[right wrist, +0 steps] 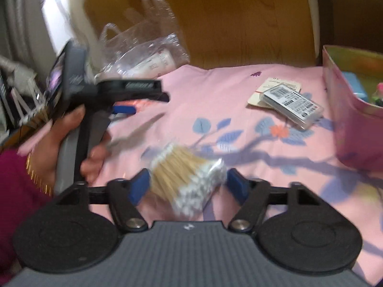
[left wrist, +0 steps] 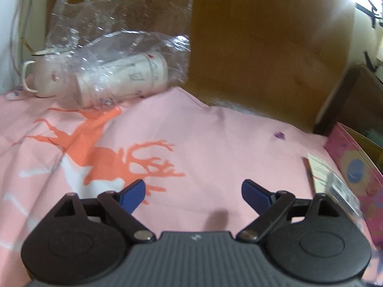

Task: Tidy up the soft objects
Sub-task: 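Carry the cotton swab bag into the tin box and release it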

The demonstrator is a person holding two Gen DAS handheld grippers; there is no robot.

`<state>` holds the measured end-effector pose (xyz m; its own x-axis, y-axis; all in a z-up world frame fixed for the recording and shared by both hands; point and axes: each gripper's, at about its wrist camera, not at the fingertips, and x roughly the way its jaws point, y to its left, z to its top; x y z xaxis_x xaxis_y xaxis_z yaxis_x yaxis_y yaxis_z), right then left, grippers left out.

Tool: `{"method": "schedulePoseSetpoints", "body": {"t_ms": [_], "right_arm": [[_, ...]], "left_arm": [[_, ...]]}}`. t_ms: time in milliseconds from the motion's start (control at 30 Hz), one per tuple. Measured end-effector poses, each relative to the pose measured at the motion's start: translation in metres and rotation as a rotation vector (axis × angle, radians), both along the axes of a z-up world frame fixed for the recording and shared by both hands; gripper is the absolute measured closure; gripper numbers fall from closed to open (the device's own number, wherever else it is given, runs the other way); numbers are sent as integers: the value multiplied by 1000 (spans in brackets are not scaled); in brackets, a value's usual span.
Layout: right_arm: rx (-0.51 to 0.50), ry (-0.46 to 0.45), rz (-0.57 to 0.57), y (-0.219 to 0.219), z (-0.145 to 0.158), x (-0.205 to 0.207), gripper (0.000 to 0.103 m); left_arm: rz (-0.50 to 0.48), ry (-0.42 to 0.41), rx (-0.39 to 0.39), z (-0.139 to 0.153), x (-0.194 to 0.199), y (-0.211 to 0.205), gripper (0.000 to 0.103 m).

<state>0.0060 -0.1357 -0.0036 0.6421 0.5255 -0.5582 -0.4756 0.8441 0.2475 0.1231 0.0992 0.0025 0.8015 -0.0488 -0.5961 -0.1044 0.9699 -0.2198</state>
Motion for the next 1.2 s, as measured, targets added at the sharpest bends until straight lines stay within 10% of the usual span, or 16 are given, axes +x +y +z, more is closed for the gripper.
{"method": "schedulePoseSetpoints", "body": {"t_ms": [167,400,567,1200], "right_arm": [[-167,-151,98,3,-4,-26,8],[-183,-119,143,4,-12,3,9],[-134,-124,133,9,-11,-2,45],[-35,-395,-428,-140,41,7,47]], "left_arm": [[-70,19,-58,3,-41,-2,9],[-247,74,-90,11,-84,-34,19],[-381,94,-82,8,-102,-72,56],[-689,-152,1,99,-30,-271,42]]}}
